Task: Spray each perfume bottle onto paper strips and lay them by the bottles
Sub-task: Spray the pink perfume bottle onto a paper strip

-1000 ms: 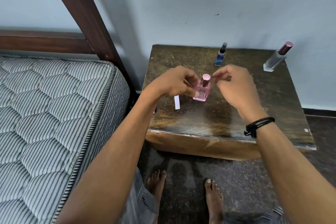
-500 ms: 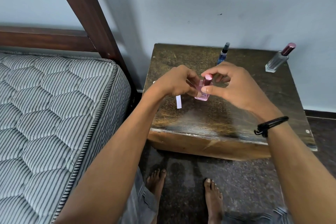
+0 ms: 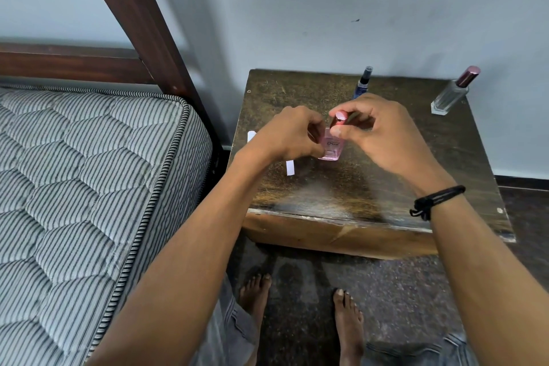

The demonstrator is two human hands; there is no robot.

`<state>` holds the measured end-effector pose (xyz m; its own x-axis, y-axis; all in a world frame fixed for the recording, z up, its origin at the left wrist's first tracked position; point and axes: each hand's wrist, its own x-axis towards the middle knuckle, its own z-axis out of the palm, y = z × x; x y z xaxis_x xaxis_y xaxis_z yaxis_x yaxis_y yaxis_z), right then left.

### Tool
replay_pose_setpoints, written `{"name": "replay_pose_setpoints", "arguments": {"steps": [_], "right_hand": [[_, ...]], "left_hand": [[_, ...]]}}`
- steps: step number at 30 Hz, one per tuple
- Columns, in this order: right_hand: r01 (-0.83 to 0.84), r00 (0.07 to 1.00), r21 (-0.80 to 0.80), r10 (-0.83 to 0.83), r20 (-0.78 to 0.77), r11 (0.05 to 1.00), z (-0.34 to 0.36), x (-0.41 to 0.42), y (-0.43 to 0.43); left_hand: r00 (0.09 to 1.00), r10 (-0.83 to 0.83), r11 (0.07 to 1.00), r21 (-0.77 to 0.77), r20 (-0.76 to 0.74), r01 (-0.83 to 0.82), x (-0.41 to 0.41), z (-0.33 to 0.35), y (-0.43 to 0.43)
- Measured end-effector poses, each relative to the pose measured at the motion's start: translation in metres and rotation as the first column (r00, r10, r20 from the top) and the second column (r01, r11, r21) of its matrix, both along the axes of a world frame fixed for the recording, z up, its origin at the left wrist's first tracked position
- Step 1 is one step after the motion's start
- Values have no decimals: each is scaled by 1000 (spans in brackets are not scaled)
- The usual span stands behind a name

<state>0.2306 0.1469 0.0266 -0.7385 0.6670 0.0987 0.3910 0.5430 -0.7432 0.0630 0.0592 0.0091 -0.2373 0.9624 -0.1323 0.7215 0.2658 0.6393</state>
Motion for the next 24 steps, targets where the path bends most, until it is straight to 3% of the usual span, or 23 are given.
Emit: {"name": "replay_pose_setpoints", "arguments": {"steps": [6,10,12,15,18,24], "right_hand": [[40,983,-150,-66,-169,988,9,4,2],[124,948,-275,-195,-252,954,14,11,10],[192,953,-294,-249,-172,936,11,17,17],[257,962,-185,-234,139,948,2,25,26],[237,907,-82,-190,375,968,-4,24,25],[224,885,-92,-163,436,970,-10,14,19]], "left_hand": [[1000,9,1000,-9,24,-8,-1,-3,1],[999,14,1000,-8,49,-14,-2,-3,0],[998,11,1000,-10,57,-11,-1,-4,0],[999,4,1000,-17,49,-4,-1,-3,1],[999,6,1000,-15,51,-5,-1,-3,1],[998,2,1000,-20,59,-1,-1,-4,0]]}}
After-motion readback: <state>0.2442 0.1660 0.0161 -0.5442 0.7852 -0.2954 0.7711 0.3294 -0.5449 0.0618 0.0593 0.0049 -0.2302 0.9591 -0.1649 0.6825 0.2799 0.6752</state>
